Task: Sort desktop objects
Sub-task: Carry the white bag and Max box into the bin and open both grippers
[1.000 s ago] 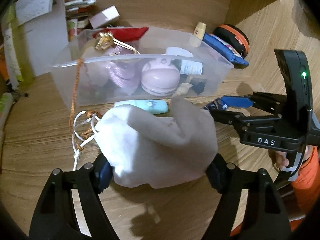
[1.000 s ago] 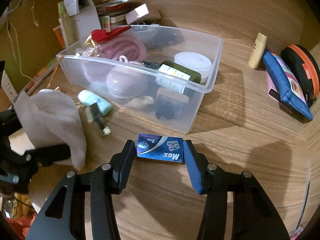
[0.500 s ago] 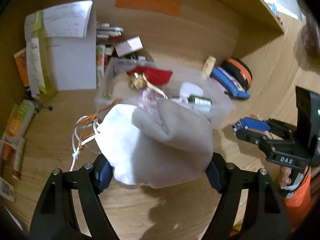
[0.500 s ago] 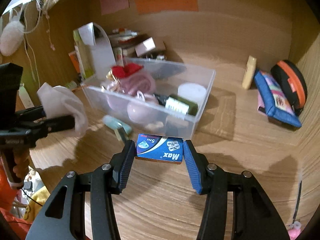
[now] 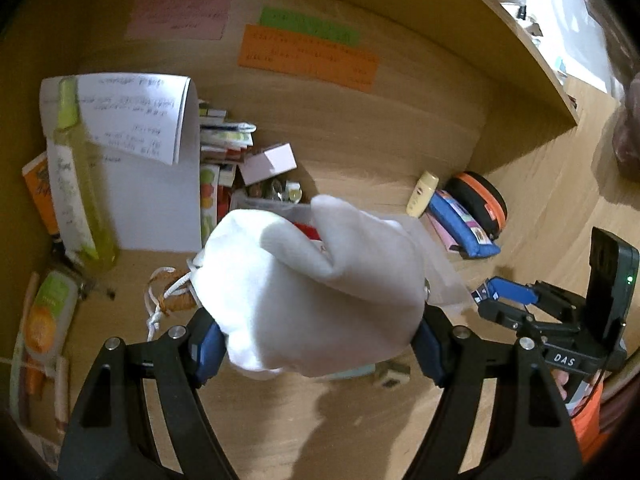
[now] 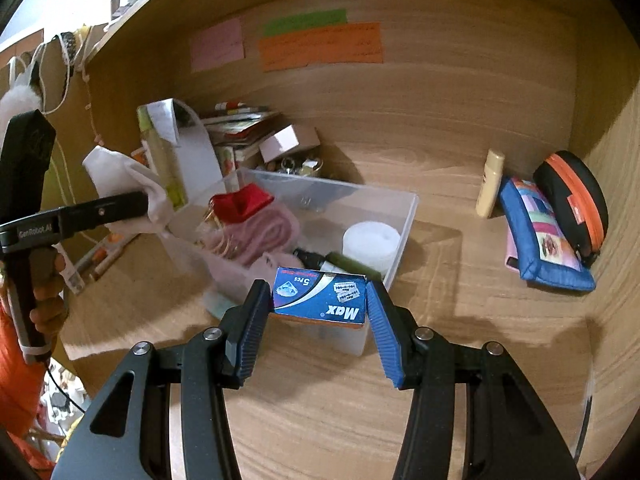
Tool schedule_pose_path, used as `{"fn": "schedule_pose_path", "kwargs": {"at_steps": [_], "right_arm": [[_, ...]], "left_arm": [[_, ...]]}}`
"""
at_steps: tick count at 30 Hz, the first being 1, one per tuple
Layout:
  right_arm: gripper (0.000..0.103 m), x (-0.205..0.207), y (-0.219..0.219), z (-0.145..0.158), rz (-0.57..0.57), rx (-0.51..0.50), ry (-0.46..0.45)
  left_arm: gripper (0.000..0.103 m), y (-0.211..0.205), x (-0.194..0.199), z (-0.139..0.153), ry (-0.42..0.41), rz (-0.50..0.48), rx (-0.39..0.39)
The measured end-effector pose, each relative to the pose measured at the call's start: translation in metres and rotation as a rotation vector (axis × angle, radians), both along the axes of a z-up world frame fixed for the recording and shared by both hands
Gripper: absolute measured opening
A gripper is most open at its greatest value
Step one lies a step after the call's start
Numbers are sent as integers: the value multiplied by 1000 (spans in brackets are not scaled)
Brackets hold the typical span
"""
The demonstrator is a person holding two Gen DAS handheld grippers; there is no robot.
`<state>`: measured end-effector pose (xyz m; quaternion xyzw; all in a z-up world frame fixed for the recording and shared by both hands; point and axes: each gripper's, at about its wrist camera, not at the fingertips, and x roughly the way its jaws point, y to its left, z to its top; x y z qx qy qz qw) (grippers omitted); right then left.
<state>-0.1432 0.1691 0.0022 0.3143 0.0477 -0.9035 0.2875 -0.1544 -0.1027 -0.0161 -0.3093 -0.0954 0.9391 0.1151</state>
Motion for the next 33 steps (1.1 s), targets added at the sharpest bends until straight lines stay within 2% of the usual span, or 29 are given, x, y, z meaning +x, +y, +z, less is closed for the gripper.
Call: {"fn": "schedule_pose_path", "kwargs": {"at_steps": [13,25,30,33], "right_arm": [[46,-45,-24,-18,-6,41,-44],[47,-57,-36,-35,26,50,-53],[47,-55,-36,-36,27,51,-30],[47,-54,-36,-35,24,51,-27]], "left_arm": [[77,22,-47,-27,-78,-61,-3],[78,36,-81,-47,-94,-87,-21],[78,48,-82,-54,-67,-98,-96],[81,55,-78,-56,-52,-96,-157]]}}
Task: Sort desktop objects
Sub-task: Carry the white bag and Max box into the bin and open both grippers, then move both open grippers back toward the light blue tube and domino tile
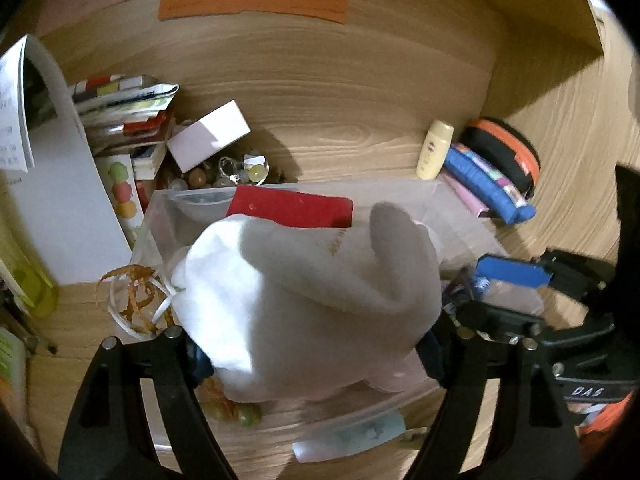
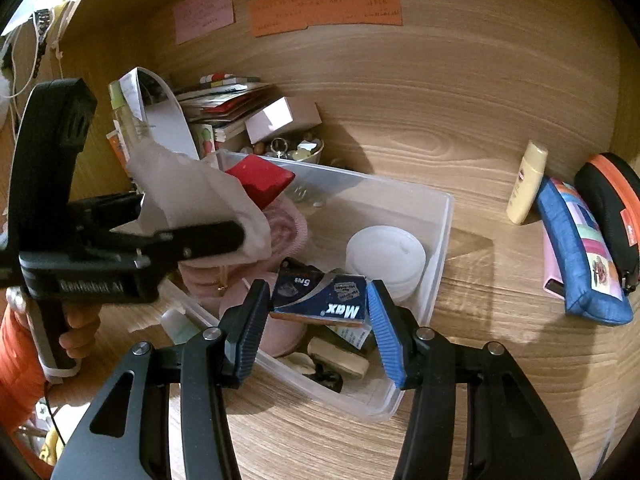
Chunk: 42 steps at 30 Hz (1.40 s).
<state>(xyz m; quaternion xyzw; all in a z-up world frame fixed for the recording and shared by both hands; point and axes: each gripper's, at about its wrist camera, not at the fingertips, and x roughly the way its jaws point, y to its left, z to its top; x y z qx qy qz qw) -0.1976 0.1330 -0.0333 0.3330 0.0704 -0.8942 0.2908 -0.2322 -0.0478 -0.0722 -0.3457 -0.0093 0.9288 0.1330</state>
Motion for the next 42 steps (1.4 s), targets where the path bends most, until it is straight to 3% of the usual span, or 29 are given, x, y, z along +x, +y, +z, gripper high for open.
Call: {"fn": "schedule_pose_path", "kwargs": {"at_steps": [4,12,19,32,42], "right_arm": [[49,1,2,1,-8,4,15],[59,8,3,5,-35,41,90],[78,16,2,7,-41,34,127],[81,16,3,6,-36,4,120],[81,45,4,19,-20,3,123]], "left_arm": [[83,1,3,0,-3,-4,-18],[86,-8,11,10,-15,-34,53],[95,-2,26,26,19,-40,63],[101,-23,74,36,85,82,46],[101,-41,103,17,30,155,-25]]}}
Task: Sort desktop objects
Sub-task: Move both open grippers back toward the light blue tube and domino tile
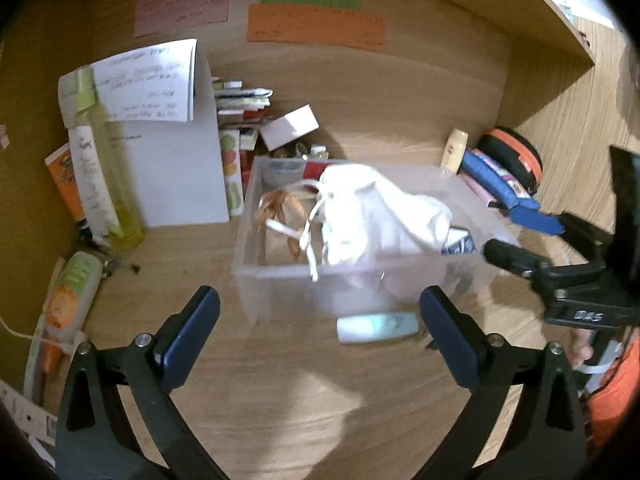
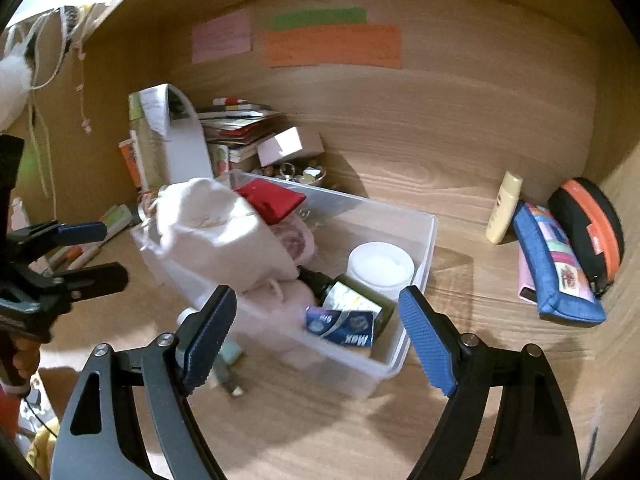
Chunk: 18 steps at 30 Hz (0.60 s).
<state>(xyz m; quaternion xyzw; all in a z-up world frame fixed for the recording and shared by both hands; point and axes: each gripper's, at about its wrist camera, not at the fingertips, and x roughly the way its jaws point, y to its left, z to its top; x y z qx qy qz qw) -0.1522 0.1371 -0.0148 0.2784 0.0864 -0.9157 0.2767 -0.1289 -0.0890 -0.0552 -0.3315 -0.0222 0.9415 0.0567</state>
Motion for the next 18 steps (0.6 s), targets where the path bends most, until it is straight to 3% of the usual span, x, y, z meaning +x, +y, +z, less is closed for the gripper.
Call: {"fn": "schedule_pose_path", "kwargs": {"at_steps": [5,11,18], "right_arm": [[81,27,0,2,49,-2,2],[78,44,-13,-14,137,69,-41],[55,34,-43,-44,215,158,-141]], "left_arm": [[101,2,4,-12,-35,-4,-8],[101,-2,6,-28,-52,0,28],[101,-18,6,-35,-72,35,75]]}}
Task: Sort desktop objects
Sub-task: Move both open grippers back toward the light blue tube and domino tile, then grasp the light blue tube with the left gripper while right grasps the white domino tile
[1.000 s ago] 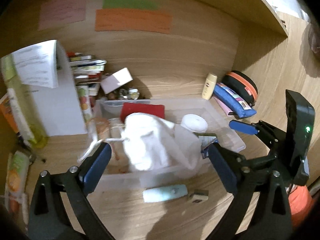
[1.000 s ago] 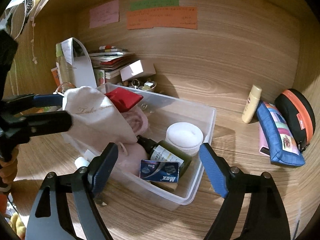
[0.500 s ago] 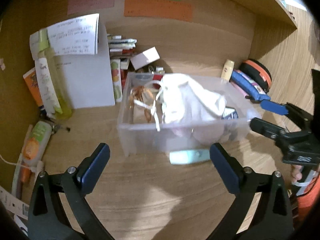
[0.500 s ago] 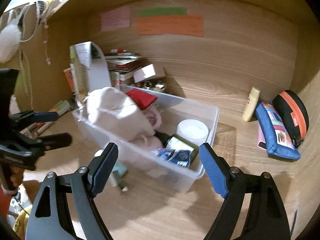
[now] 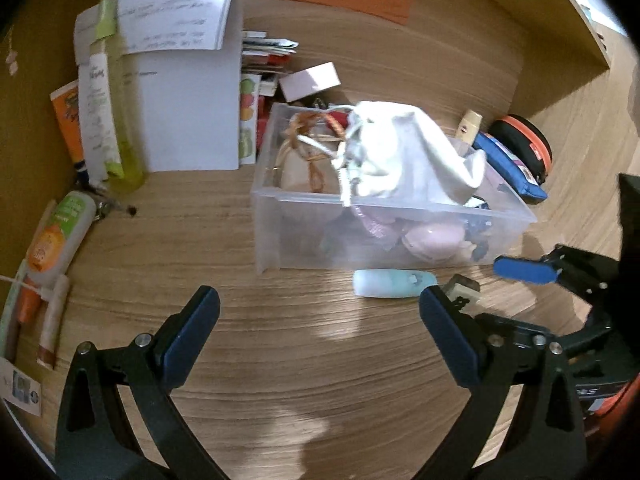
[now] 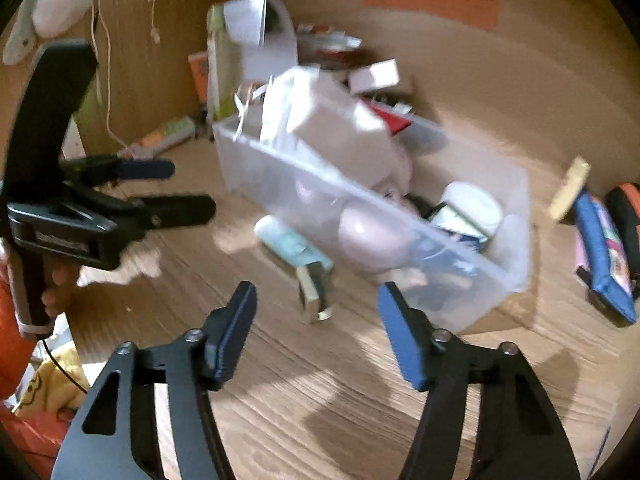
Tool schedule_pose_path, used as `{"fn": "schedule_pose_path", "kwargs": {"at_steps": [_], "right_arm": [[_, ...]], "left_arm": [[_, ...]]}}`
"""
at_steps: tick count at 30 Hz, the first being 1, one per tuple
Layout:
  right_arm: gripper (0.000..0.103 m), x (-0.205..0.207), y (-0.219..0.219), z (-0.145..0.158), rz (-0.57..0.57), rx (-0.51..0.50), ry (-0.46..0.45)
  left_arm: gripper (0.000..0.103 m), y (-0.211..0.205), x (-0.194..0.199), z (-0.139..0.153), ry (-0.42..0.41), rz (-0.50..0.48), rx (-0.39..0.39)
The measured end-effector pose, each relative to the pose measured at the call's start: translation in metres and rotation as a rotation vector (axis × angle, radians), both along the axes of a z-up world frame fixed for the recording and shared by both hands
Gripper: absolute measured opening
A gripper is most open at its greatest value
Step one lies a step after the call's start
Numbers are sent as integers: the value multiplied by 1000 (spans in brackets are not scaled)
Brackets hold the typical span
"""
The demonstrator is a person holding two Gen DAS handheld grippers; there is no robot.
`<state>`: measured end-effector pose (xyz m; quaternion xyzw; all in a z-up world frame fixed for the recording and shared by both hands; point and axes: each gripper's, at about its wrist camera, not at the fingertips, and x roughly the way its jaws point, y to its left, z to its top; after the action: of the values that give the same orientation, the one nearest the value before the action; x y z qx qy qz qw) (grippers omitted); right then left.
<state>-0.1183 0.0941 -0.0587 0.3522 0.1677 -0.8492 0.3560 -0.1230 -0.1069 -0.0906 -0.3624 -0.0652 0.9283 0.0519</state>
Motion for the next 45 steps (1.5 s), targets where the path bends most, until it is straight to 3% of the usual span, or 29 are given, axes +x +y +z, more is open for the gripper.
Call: {"fn": "schedule_pose_path", "kwargs": {"at_steps": [2,6,9,24,32,34,36,38,42,45], "right_arm": [[50,-6,-7,-8,7,24,-19],[27,-17,-16,-20,22,39,-66],[16,-17,-16,-22,32,33,-72],[13,-9,49,9,-48,-164,-47],[18,-6,69,14,-35,-162,-33],[39,-6,70,12,-26,-146,-37],[51,-4,72,9,-40,-121,-12],[51,-2,73,8,-49,-98,19],[51,-7,70,-2,-47,-56,-4],[51,-14,66,-10,-53,-11,-41]], "left_arm": [[101,-4,1,-2,-4,10,6],[101,-11,-2,-8,-32,20,24],[101,-8,-6,-14,-63,3,44],[101,63,-26,-22,-120,-88,-84],[101,92,-49,-31,-170,-85,-133],[101,92,-52,-32,-177,-73,-136],[101,90,-56,-34,-194,-62,-131],[101,88,-60,-35,-207,-49,-125],[101,84,-63,-34,-206,-33,-115],[94,83,-63,-33,-198,-30,-121]]}}
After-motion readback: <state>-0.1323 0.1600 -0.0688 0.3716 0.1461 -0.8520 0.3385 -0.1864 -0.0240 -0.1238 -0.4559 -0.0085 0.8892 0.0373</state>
